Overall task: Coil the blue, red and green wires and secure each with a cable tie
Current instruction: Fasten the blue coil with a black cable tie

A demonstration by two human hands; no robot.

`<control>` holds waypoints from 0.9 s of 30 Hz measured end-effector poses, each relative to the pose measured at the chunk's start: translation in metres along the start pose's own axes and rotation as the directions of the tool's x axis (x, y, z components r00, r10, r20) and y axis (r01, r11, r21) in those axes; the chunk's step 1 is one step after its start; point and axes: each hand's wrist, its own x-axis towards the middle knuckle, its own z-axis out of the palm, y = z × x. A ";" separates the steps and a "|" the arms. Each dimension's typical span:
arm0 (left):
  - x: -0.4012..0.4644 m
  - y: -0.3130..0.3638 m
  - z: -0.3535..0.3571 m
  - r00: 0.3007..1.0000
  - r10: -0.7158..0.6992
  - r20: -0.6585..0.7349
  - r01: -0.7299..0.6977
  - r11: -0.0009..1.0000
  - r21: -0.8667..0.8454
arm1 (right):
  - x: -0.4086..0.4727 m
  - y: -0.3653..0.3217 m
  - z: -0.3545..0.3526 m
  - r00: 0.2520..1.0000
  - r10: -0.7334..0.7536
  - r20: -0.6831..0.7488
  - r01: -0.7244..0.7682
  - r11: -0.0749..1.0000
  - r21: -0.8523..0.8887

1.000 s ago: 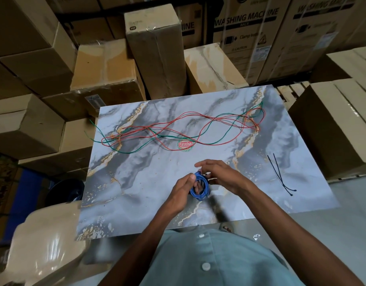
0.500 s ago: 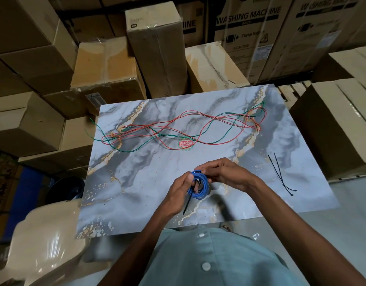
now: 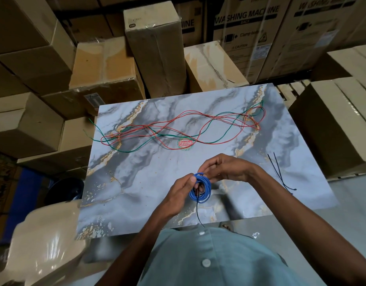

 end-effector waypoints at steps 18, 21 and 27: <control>0.010 0.019 0.006 0.999 0.030 0.014 -0.030 0.999 -0.025 | 0.011 -0.007 -0.009 0.988 0.001 0.151 -0.020 0.992 0.125; 0.014 0.019 0.007 0.999 0.045 -0.015 -0.045 0.998 -0.031 | 0.011 -0.010 -0.014 0.975 0.019 0.224 -0.088 0.949 0.302; 0.017 0.015 0.009 0.993 0.053 -0.108 -0.052 0.999 0.015 | 0.014 -0.008 -0.015 0.993 -0.005 0.117 -0.026 0.964 0.266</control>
